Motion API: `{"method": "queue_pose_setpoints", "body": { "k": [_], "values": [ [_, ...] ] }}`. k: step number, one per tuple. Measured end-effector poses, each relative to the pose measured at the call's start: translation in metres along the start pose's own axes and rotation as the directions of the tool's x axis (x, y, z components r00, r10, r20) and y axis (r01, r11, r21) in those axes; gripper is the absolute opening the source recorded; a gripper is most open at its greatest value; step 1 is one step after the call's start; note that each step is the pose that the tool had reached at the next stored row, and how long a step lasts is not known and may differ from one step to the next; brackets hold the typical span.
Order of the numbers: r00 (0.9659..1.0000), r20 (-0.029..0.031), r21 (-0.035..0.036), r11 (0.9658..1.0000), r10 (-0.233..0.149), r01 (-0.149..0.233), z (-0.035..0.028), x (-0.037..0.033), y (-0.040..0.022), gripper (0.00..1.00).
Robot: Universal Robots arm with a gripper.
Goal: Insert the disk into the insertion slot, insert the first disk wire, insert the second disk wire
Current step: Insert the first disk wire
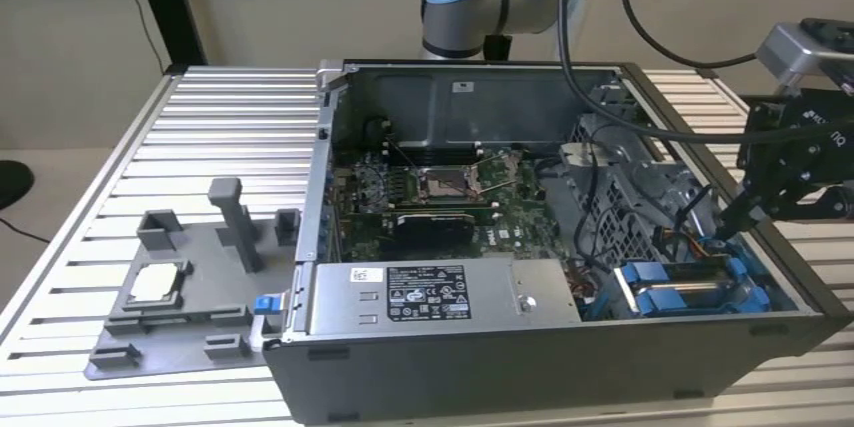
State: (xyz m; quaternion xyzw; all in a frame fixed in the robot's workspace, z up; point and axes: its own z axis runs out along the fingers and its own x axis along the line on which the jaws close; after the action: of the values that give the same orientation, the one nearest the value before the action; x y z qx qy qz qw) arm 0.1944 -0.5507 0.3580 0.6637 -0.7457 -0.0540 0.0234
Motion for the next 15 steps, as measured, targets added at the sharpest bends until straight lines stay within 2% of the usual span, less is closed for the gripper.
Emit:
{"method": "queue_pose_setpoints", "body": {
  "k": [1,2,5,13,15],
  "values": [
    [1.0000,-0.0003,0.0000,1.0000,0.000,0.000,0.0000,0.0000,0.0000,0.00],
    [1.0000,-0.0006,0.0000,1.0000,0.000,0.000,0.0000,0.0000,0.0000,1.00],
    [1.0000,-0.0034,0.0004,1.0000,0.001,-0.001,0.0008,-0.0001,-0.0005,1.00],
    [0.9997,-0.0216,0.0012,1.0000,0.007,-0.007,0.0071,-0.0001,-0.0023,1.00],
    [0.9997,-0.0236,0.0013,1.0000,0.008,-0.008,0.0076,-0.0001,-0.0023,1.00]
  ]
}}
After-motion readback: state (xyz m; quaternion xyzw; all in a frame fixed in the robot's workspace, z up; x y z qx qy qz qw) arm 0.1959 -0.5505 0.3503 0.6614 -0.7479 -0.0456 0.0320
